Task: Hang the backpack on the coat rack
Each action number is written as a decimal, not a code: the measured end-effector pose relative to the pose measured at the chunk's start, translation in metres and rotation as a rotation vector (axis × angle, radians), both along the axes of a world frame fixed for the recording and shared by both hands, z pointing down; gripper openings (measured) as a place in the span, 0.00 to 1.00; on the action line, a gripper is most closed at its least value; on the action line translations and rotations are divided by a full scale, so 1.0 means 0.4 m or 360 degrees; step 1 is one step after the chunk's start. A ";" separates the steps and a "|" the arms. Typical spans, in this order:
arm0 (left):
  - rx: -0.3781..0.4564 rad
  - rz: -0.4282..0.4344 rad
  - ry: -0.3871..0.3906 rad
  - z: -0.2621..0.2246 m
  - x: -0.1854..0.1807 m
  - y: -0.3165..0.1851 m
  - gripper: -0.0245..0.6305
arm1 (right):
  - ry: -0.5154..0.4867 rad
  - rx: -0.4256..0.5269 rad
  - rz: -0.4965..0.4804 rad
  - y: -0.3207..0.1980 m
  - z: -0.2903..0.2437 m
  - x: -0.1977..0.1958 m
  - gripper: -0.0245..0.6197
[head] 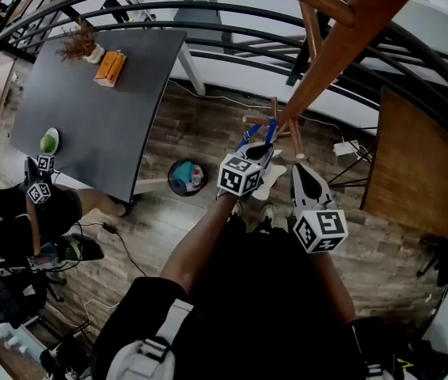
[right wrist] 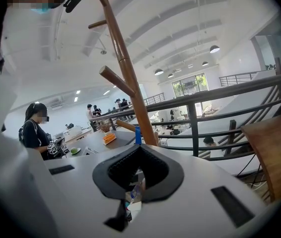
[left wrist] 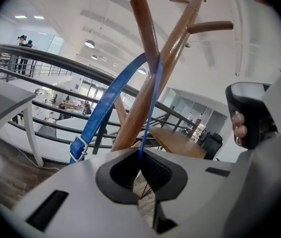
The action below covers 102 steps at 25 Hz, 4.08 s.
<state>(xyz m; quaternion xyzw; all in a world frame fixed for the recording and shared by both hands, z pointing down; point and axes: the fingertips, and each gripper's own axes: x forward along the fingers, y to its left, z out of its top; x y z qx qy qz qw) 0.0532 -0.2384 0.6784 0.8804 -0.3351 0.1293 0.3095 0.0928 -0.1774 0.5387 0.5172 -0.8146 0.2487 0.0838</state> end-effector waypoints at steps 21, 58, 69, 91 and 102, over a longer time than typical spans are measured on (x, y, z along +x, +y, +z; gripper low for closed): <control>-0.0067 -0.0098 -0.0093 0.035 -0.018 -0.009 0.06 | -0.0024 -0.0021 -0.0037 0.007 0.017 -0.002 0.06; -0.0048 -0.0193 -0.0136 0.020 -0.087 0.018 0.13 | -0.0028 0.0012 -0.0087 0.040 0.014 -0.031 0.06; -0.0012 -0.0288 -0.0166 -0.003 -0.124 0.035 0.05 | -0.0035 0.0044 -0.0113 0.045 0.002 -0.038 0.05; 0.0202 -0.0438 -0.0292 -0.135 -0.123 0.096 0.05 | -0.0080 0.0088 -0.0204 0.028 -0.017 -0.016 0.06; 0.0314 -0.0599 -0.0305 -0.194 -0.099 0.151 0.05 | -0.0124 0.0086 -0.0269 0.034 -0.020 0.007 0.05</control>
